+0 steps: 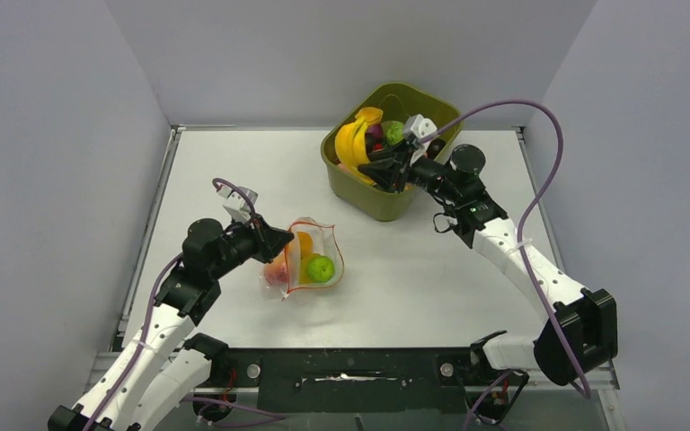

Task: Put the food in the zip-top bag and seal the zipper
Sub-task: Pick up the fake fruit from the bin, then place the fake fruit in the zipper food storage bag.

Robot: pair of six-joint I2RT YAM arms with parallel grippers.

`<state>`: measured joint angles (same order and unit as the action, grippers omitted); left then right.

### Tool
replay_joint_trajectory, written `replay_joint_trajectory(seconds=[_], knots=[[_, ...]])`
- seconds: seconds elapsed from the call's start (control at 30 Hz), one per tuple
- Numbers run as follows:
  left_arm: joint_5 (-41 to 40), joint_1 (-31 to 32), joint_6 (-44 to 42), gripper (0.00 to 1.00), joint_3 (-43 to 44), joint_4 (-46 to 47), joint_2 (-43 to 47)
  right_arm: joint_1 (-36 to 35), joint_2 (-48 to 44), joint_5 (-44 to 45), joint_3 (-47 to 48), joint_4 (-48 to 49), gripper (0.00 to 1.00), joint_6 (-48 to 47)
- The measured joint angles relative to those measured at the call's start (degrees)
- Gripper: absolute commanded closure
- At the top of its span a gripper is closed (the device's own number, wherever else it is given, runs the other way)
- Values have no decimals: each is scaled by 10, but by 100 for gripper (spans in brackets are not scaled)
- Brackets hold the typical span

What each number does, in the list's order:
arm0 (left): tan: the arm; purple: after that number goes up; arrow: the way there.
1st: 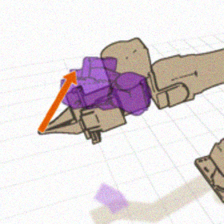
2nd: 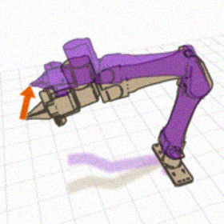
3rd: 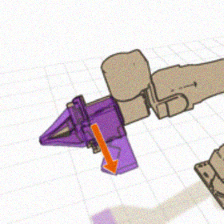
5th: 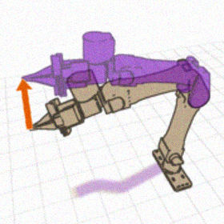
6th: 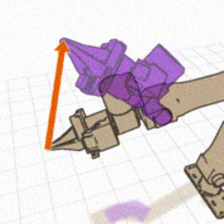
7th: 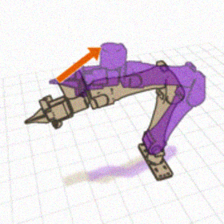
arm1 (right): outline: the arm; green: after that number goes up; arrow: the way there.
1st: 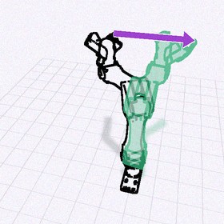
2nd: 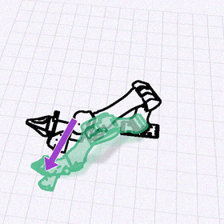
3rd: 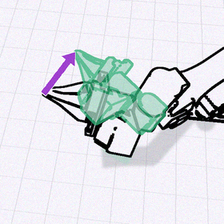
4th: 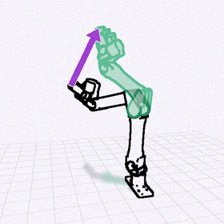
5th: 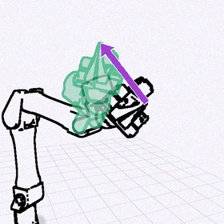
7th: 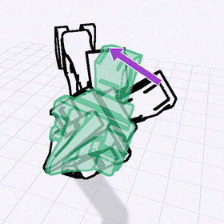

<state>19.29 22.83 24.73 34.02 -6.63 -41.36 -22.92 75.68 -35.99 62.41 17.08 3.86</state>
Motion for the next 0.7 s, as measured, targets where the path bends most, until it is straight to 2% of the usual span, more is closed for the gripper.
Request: replay_joint_trajectory(seconds=[0.2, 0.4, 0.53, 0.7], knots=[[10, 0, 9, 100, 0, 0, -1, -33, -42, -81, -82, 102, 100, 55], [18, 0, 14, 100, 0, 0, -1, -98, -65, -143, -121, 168, 98, 54], [22, 0, 16, 100, 1, -1, -1, -161, -70, -167, -125, 164, 98, -3], [27, 0, 16, 100, 20, -7, -1, -228, -75, -177, -131, 106, 97, -123]])
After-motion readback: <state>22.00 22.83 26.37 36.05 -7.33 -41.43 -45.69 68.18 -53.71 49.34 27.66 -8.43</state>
